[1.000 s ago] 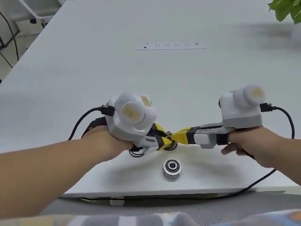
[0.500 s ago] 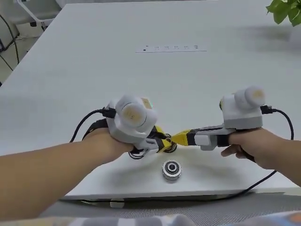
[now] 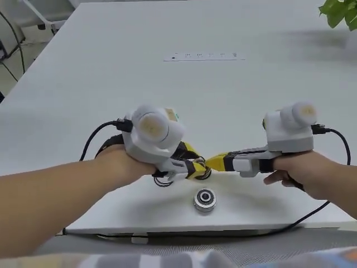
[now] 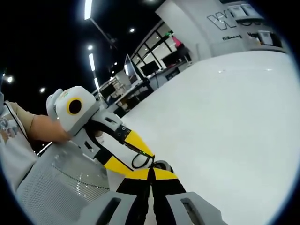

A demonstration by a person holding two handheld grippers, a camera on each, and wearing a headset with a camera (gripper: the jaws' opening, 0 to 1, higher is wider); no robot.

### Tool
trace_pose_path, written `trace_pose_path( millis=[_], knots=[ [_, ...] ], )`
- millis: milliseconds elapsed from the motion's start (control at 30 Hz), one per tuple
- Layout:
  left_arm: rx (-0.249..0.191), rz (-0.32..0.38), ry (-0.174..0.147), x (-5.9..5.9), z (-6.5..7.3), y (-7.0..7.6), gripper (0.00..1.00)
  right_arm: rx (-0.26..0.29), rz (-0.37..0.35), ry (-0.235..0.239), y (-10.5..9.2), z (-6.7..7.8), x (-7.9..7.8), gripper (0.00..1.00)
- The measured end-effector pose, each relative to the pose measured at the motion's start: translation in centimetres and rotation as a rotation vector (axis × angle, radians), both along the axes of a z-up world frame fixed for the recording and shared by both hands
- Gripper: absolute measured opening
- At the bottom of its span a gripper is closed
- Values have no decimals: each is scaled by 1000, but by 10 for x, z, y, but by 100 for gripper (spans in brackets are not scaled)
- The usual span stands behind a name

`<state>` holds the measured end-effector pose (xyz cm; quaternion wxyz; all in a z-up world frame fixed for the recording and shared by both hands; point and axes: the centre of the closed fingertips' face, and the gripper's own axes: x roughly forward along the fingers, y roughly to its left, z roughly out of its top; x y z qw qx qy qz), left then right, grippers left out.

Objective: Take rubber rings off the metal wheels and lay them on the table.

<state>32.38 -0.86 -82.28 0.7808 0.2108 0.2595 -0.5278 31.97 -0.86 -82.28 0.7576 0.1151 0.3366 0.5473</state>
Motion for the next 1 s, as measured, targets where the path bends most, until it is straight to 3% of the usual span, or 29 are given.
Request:
trace_pose_path(
  millis=[367,1000],
  knots=[
    [-36,13,-7,-2,17,24,28,16,2,-6,3,4,2,0],
    [-110,58,-8,-17,40,59,45,62,11,-3,15,19,4,0]
  ],
)
